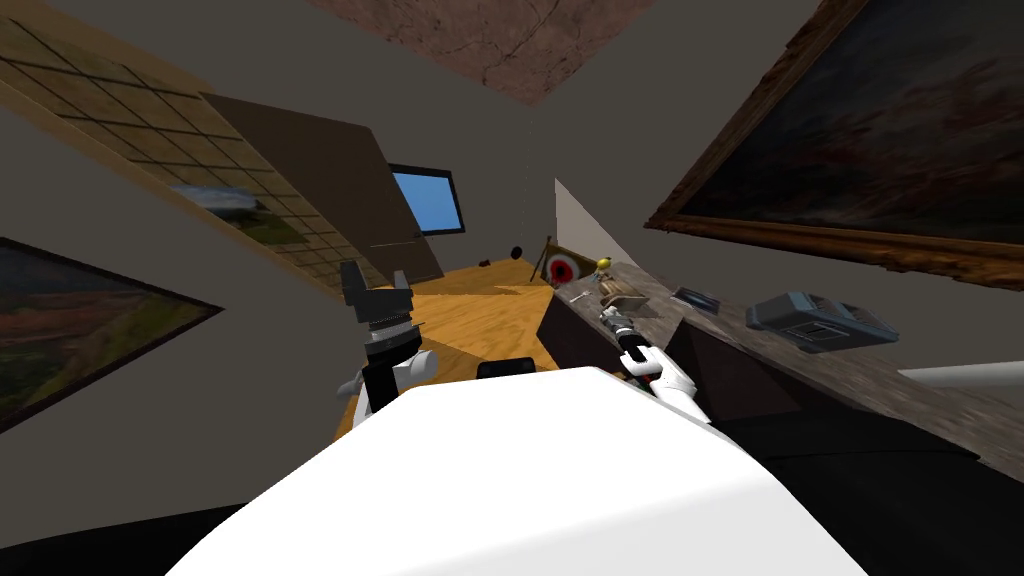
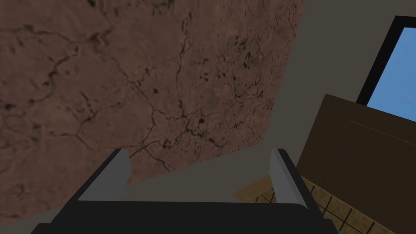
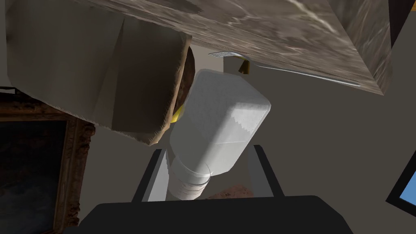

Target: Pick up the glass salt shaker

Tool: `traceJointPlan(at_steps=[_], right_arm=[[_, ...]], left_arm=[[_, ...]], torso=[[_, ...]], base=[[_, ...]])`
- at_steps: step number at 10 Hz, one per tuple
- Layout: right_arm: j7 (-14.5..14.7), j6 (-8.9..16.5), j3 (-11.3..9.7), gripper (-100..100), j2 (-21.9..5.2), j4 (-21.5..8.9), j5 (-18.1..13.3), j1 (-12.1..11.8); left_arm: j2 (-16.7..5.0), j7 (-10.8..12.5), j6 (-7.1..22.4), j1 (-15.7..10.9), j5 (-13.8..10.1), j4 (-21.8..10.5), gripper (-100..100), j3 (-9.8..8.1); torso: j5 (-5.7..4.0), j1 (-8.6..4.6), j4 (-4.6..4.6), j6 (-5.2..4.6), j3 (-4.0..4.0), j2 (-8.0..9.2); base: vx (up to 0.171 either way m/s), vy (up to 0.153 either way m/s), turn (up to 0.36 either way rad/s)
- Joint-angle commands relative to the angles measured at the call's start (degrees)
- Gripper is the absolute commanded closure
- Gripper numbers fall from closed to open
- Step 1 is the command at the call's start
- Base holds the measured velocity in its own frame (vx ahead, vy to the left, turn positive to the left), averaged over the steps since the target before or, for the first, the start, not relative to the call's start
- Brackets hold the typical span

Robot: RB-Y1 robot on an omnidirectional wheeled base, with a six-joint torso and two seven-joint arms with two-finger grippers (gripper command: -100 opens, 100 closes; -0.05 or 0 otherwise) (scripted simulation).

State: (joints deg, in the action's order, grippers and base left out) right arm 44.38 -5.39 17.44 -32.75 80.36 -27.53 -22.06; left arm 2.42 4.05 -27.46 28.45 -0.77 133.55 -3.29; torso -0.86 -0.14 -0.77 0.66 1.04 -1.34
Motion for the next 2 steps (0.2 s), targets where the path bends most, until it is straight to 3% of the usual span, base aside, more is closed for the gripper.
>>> traceJointPlan(at_steps=[1, 2], right_arm=[[0.0, 0.0, 0.0, 100, 0.0, 0.0, 0.0, 0.0], [0.2, -0.3, 0.1, 0, 0.0, 0.1, 0.1, -0.1]], left_arm=[[0.0, 0.0, 0.0, 0.0, 0.0, 0.0, 0, 0.0], [0.0, 0.0, 0.0, 0.0, 0.0, 0.0, 0, 0.0]], torso=[[0.0, 0.0, 0.0, 0.0, 0.0, 0.0], [-0.04, -0.18, 0.03, 0.05, -0.07, 0.12]], base=[[0.034, 0.034, -0.026], [0.006, 0.008, 0.005]])
